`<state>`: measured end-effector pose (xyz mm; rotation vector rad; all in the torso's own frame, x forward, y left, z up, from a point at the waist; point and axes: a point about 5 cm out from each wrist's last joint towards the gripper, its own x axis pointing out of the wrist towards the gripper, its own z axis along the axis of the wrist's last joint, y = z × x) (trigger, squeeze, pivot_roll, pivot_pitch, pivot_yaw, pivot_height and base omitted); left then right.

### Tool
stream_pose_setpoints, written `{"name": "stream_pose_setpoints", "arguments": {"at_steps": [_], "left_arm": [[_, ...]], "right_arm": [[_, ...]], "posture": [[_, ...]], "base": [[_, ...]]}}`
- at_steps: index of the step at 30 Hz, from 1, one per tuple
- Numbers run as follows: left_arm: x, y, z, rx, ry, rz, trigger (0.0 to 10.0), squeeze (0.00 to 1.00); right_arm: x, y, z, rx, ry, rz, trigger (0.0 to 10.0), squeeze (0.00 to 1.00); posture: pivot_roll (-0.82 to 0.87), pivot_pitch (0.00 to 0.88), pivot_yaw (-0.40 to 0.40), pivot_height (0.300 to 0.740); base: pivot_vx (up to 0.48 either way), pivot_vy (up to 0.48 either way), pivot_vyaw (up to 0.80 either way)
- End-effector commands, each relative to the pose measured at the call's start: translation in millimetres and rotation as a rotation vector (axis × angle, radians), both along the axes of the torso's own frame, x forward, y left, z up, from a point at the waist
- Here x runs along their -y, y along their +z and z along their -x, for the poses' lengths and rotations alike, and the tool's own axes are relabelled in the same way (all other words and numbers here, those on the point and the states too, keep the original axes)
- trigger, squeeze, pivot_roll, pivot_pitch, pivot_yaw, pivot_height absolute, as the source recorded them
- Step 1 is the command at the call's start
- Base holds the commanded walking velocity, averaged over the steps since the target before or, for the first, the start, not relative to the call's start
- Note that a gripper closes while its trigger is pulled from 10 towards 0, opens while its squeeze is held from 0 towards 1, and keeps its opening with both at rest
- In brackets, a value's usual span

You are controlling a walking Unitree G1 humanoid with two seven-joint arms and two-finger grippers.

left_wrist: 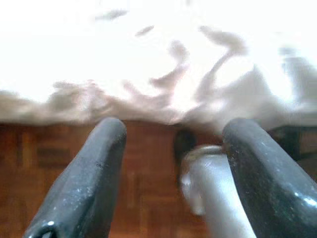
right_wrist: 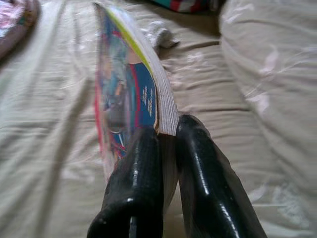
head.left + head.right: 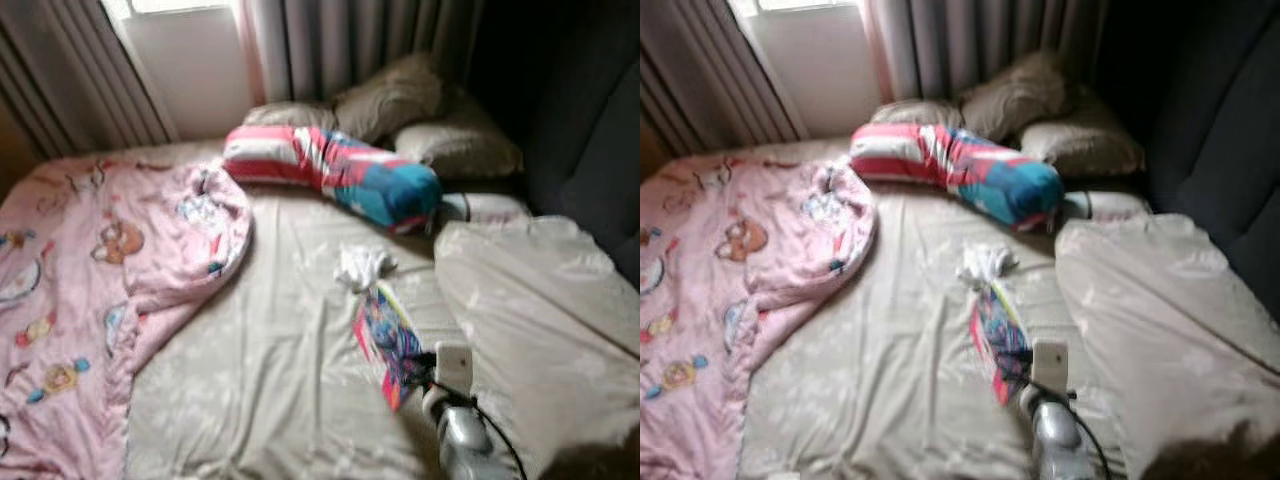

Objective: Clean up the room

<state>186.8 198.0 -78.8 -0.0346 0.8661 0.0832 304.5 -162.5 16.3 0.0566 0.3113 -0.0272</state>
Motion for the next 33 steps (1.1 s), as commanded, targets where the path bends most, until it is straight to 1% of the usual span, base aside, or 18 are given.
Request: {"name": "stream_pose_setpoints", "arguments": {"at_steps": [1, 10, 19, 21, 22, 24, 27, 33], "left_arm": [[-6.5, -7, 16.8, -0.06, 0.006, -0.009, 10.0, 0.0], [-6.1, -8, 17.0, -0.062, 0.006, -0.007, 10.0, 0.0], [-6.5, -8, 17.1, -0.064, 0.005, -0.007, 10.0, 0.0], [-6.6, -8, 17.1, -0.065, 0.003, -0.008, 10.0, 0.0], [-6.6, -8, 17.1, -0.065, 0.003, -0.008, 10.0, 0.0], [-6.8, -8, 17.3, -0.065, 0.002, -0.008, 10.0, 0.0], [-6.8, -8, 17.5, -0.066, 0.001, -0.009, 10.0, 0.0], [-6.6, -8, 18.0, -0.067, 0.0, -0.011, 10.0, 0.0]], "right_arm": [[-4.1, 8, -5.3, 0.043, -0.003, -0.01, 10.0, 0.0], [-5.7, 10, -6.5, 0.065, -0.004, -0.023, 10.0, 0.0], [-11.7, 10, -7.3, 0.057, 0.033, -0.024, 10.0, 0.0], [-12.7, 9, -7.1, 0.05, 0.037, -0.026, 10.0, 0.0], [-12.7, 9, -7.1, 0.05, 0.037, -0.026, 10.0, 0.0], [-13.9, 9, -6.9, 0.05, 0.041, -0.031, 10.0, 0.0], [-14.8, 9, -6.5, 0.049, 0.043, -0.033, 10.0, 0.0], [-15.1, 8, -6.2, 0.048, 0.03, -0.061, 10.0, 0.0]], "posture": [[0.02, 0.155, 0.044, 0.74], [0.02, 0.157, 0.042, 0.74], [0.02, 0.158, 0.043, 0.74], [0.02, 0.159, 0.045, 0.722], [0.02, 0.159, 0.045, 0.722], [0.02, 0.16, 0.047, 0.702], [0.02, 0.161, 0.048, 0.687], [0.02, 0.161, 0.049, 0.647]], "base": [[0.0, 0.0, 0.0], [0.0, 0.0, 0.0], [0.0, 0.0, 0.0], [0.0, 0.0, 0.0], [0.0, 0.0, 0.0], [0.0, 0.0, 0.0], [0.0, 0.0, 0.0], [0.0, 0.0, 0.0]]}}
